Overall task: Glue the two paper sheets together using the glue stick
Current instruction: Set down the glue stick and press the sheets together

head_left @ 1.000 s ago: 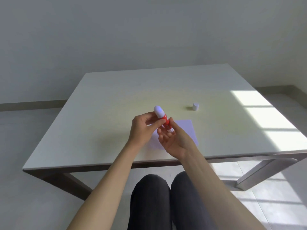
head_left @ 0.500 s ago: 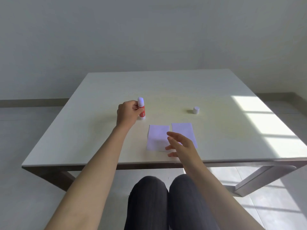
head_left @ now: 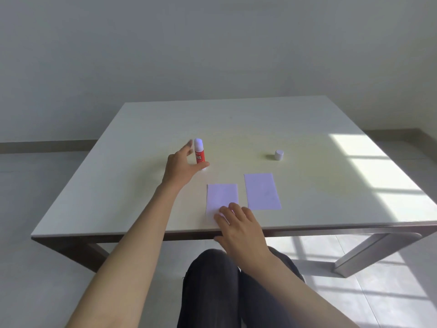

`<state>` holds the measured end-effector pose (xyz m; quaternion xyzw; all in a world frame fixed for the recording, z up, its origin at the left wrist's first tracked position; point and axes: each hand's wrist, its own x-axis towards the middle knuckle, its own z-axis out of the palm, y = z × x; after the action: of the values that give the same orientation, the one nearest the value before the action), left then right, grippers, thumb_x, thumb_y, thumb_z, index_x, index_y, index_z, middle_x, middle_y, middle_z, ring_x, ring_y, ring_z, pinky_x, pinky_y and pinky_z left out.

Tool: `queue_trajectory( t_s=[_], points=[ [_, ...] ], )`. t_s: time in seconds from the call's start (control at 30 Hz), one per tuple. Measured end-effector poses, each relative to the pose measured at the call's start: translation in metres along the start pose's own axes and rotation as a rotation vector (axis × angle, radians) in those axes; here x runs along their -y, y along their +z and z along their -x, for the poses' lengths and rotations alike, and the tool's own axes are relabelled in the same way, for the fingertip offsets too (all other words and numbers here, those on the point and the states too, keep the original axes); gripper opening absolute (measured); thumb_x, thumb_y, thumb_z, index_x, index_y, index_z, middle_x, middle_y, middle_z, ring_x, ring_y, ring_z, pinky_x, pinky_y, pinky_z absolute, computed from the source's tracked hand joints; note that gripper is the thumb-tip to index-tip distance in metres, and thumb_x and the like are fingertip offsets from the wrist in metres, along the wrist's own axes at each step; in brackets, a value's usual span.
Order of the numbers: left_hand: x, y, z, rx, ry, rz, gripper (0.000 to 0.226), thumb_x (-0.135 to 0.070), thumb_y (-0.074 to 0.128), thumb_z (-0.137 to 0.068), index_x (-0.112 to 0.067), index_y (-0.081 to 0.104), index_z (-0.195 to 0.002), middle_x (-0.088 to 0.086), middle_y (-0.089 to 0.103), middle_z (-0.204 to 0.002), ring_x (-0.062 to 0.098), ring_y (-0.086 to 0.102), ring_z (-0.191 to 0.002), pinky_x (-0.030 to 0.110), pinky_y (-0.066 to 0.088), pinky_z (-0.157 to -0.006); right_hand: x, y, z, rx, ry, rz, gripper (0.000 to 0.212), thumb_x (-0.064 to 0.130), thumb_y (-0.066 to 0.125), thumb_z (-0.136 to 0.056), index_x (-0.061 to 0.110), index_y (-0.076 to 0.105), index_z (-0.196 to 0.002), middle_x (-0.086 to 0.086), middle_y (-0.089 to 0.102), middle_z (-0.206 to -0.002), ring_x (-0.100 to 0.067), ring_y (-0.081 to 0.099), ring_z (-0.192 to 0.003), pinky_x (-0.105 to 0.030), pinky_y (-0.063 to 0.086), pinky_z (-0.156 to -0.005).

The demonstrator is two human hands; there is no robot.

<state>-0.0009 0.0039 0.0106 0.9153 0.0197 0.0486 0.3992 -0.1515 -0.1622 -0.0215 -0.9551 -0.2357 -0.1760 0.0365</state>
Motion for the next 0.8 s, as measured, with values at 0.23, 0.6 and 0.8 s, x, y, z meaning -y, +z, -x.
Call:
queue_trajectory(
  t_s=[0.23,0.6,0.8],
  points=[
    [-0.008,-0.004,0.064,-0.375,0.076,0.375,0.030,-0.035,0.056,-0.091,-0.027,0.056,-0.120,-0.011,0.062,-0.121,0.014,0.056,-0.119,0.022,0.042,-0.095,-0.018,-0.015,-0.005,-0.307,0.224,-0.348,0.017,-0.005,0.071,-0.065,0.008,0.060,-0.062,-0.003,0.057,-0.059,-0.018,0.048,-0.048,-0.025,0.037,-0.040],
    [-0.040,0.039,0.130,-0.083,-0.268,0.923,0.003,-0.008,0.068,-0.083,-0.009,0.066,-0.081,0.009,0.073,-0.083,0.013,0.074,-0.069,0.021,0.057,-0.061,-0.038,-0.042,-0.001,-0.334,0.887,-1.577,0.012,0.002,0.062,-0.087,-0.007,0.060,-0.093,-0.027,0.066,-0.078,-0.026,0.071,-0.056,-0.027,0.058,-0.055],
    [-0.051,0.041,0.118,-0.029,-0.275,0.973,0.013,0.000,0.071,-0.078,-0.008,0.065,-0.085,0.006,0.073,-0.078,0.010,0.070,-0.066,0.018,0.055,-0.062,-0.047,-0.042,0.008,-0.274,0.919,-1.676,0.009,0.002,0.063,-0.086,-0.004,0.060,-0.093,-0.011,0.068,-0.062,-0.025,0.069,-0.055,-0.027,0.057,-0.055]
  ],
)
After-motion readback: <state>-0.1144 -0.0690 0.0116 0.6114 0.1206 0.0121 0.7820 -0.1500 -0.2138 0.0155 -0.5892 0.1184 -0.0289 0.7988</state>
